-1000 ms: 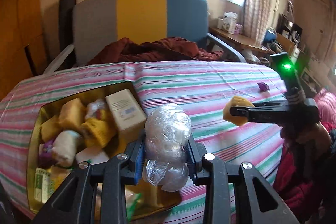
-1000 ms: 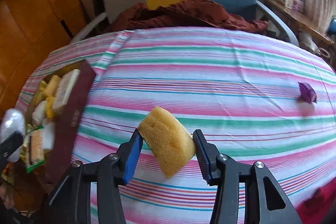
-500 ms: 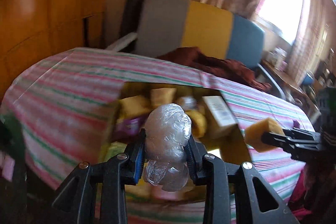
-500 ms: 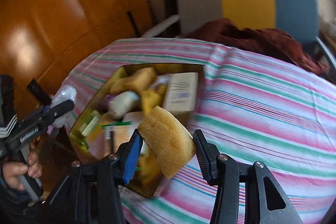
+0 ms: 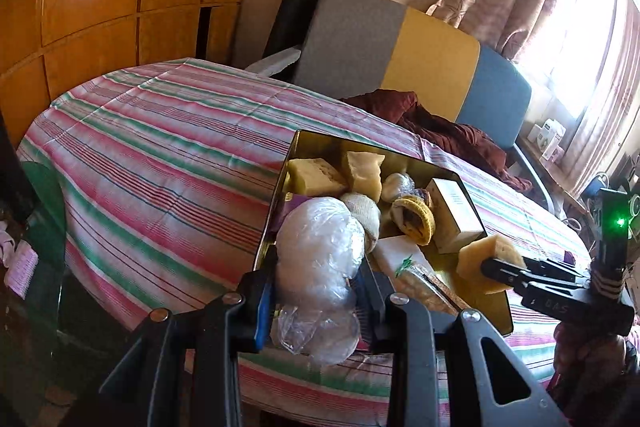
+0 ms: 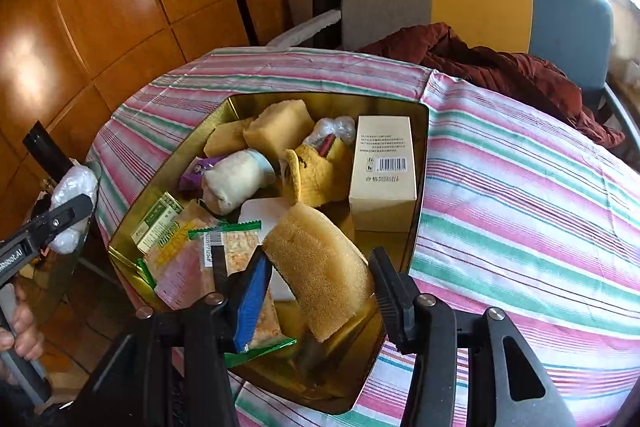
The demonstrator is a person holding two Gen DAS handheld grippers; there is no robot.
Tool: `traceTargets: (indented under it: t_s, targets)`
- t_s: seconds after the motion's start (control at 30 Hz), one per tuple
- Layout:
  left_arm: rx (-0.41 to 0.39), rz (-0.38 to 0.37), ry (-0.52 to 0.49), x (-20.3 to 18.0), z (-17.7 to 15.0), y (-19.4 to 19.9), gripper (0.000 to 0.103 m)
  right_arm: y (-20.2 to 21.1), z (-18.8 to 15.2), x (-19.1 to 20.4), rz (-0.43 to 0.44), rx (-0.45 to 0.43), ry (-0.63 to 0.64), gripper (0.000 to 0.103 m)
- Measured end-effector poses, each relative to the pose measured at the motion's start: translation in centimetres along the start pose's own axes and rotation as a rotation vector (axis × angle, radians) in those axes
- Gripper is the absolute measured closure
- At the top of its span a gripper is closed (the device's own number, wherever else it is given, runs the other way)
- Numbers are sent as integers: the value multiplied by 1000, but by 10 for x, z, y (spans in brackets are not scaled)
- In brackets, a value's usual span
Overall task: Organize objects
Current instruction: 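Carry the sponge and plastic bundle over the gold tray, then lower the sponge and plastic bundle into the tray and open both grippers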
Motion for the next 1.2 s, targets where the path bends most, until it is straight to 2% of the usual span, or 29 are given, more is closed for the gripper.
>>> traceTargets:
  t_s: [0.3,0.37,0.4,0.5,0.73,0.83,1.0,1.2]
  targets:
    - [6,-25,-20,-15,3,-6,70,-4,-4,-5,-11,3,-8,49]
    - [8,-26,-25,-17,3,-8,70,-4,-4,-7,-7,2,-11,46]
    - [8,-23,-27,-17,4,-9,70,-5,-4,-6,-3,4,-10,41]
    - [13,-24,-32,-19,6,-14,70,-6,-4,-4,2,5,2,19]
    - [12,-18,-69,-34,21,-35,70,-2,-5,-3,7,0,10,16]
    - [67,-18,-114,-46,15,-53,68,4,-5,-4,13,-15,-2,12]
    - [156,4,-124,-52,0,-83,67,12,-4,-6,29,-33,-16,5]
    - [165,6,-124,-51,-4,-87,62,6,-7,-5,21,-17,-18,0]
Point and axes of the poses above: each gripper's, at about its wrist camera, not at the fingertips, and y roughly against the way its jaws point, x to its left, z to its top, the point moved 9 cm from there along -y, roughly the way its jaws point, and after that the axes turned 10 degrees about z, right-handed, at the moved point
